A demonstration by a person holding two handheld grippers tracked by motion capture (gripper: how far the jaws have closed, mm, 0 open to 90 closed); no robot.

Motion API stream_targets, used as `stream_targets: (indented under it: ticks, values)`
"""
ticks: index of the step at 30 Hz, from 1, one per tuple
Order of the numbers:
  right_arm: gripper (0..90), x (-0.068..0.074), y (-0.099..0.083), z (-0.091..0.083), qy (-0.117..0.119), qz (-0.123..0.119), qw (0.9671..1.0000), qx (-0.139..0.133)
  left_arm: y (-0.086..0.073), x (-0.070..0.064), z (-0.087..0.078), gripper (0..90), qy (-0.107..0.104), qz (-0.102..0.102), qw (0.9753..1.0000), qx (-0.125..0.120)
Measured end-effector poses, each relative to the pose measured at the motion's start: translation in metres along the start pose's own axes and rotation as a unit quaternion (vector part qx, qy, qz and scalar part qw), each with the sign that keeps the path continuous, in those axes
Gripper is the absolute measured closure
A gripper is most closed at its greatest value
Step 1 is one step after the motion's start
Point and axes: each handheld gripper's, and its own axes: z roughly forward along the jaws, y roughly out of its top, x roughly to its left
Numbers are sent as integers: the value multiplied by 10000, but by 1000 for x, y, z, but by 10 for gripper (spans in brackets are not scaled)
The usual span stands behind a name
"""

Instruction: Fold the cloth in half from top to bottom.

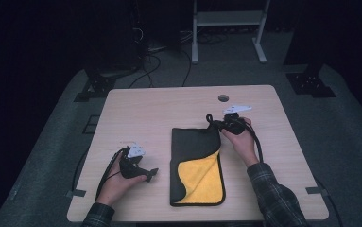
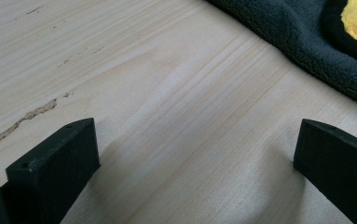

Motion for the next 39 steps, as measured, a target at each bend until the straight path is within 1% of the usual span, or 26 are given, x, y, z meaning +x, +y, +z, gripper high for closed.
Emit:
stream_targets:
  ticks: [4, 6, 9, 12, 15, 19, 21, 24, 27, 30, 33, 35, 39]
  values:
    - [827, -7, -10, 7, -174, 160, 9996, 168, 0, 0, 0, 0, -1, -1, 10000, 0]
    - [801, -12, -14, 9, -229, 282, 9991, 237, 0, 0, 0, 0, 0, -2, 10000, 0]
    - [792, -18, -21, 10, -392, 310, 9982, 333, 0, 0, 0, 0, 0, 0, 10000, 4]
    - [770, -24, -25, 7, -525, 372, 9973, 347, 0, 0, 0, 0, 0, -2, 10000, 1]
    - [749, -26, -26, -1, -490, 371, 9977, 274, 0, 0, 0, 0, -1, -2, 10000, 2]
    - [713, -23, -24, -13, -323, 266, 9990, 172, 0, 0, 0, 0, -1, -3, 10000, 1]
    - [706, -19, -23, -20, -182, 252, 9994, 116, 0, 0, 0, 0, -1, -1, 10000, 2]
    - [699, -10, -20, -28, 36, 80, 9999, 117, 0, 0, 0, 0, -1, -2, 10000, 1]
    - [694, 2, -19, -33, 373, -148, 9992, 44, 0, 0, 0, 0, 0, -2, 10000, 1]
    - [693, 17, -18, -35, 715, -347, 9968, 65, 0, 0, 0, 0, -1, -2, 10000, 2]
    - [694, 35, -17, -33, 1006, -517, 9935, 113, 0, 0, 0, 0, 0, -2, 10000, 1]
    - [696, 46, -17, -30, 1190, -630, 9908, 156, 0, 0, 0, 0, -1, -4, 10000, 0]
    - [701, 68, -16, -22, 1574, -895, 9829, 328, 0, 0, 0, 0, -1, -15, 10000, -8]
